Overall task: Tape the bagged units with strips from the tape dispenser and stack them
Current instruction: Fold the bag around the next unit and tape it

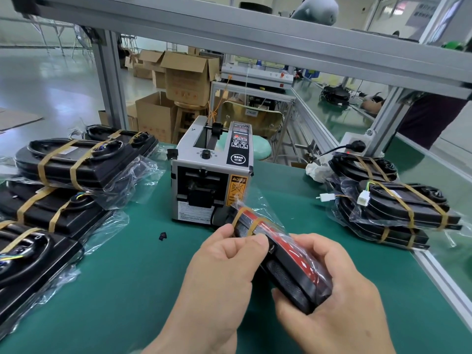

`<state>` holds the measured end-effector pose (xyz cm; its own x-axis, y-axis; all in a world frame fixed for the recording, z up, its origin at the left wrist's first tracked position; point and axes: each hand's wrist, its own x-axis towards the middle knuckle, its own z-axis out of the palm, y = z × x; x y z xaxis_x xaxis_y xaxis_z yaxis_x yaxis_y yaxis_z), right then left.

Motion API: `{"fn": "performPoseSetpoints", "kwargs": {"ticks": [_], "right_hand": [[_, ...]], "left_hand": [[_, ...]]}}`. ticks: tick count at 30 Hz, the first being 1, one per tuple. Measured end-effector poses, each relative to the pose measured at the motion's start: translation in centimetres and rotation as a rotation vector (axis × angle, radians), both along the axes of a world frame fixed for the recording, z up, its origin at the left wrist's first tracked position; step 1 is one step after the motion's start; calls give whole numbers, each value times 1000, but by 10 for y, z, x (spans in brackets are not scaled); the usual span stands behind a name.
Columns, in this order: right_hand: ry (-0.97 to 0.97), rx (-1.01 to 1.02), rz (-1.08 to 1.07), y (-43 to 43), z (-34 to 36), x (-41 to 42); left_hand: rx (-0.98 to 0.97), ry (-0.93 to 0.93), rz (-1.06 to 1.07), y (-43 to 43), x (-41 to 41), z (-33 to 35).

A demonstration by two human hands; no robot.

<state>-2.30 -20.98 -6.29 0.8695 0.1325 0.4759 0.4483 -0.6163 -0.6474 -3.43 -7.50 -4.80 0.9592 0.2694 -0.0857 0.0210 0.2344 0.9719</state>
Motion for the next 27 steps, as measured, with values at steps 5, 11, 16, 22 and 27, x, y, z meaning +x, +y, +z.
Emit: {"fn": "performPoseSetpoints", "kwargs": {"ticks": [5,11,16,22,27], "right_hand": [[4,-2,8,1,1,0],[11,-2,10,1,1,0],[5,-12,2,1,1,-1],[-15,-4,-7,2,1,-2],[-9,-8,2,1,2,-2]], "left_hand": [[14,-10,19,-2,3,-4],[38,-17,50,-4,7,-11],[32,-21,101,-7,7,-14],[-113,12,206,-12,8,-14],[-242,82,93,-5,15,-11]]}}
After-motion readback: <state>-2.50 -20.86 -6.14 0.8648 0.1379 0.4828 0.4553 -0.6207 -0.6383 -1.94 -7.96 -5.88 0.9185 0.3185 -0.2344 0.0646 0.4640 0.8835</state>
